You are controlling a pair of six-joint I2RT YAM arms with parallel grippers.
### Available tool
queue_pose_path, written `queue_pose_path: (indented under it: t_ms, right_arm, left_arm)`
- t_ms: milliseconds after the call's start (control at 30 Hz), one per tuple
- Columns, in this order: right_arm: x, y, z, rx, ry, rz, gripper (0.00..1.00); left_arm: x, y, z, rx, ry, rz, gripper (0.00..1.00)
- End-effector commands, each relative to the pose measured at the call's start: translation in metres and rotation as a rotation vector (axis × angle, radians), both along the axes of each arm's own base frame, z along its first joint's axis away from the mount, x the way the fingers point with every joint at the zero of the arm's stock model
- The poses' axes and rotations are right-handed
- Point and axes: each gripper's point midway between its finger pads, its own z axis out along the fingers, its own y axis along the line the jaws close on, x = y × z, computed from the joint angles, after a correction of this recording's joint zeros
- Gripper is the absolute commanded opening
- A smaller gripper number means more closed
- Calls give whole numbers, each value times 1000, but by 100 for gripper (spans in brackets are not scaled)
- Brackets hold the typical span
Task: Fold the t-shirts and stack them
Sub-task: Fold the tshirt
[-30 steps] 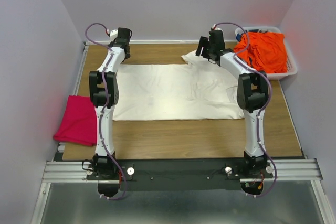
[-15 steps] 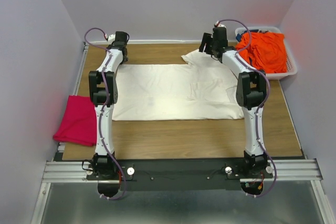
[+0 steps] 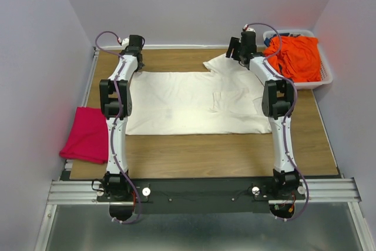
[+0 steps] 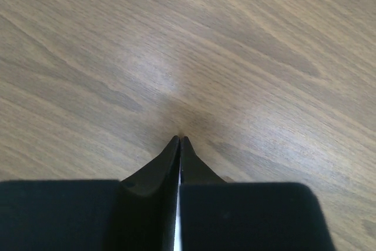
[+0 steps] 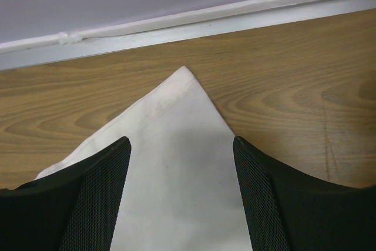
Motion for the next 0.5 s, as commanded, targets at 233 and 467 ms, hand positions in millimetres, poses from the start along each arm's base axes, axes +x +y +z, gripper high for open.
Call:
queue_pose_path:
  t_ms: [233,467]
  right_arm:
    - [24,-20,-35,-9,2,-14,79]
    - [14,-10,-56,50,57,-1,73]
  left_arm:
    - [0,0,-3,-28,-10,-34,0]
    - [1,-1,0,-37,-21,-42,0]
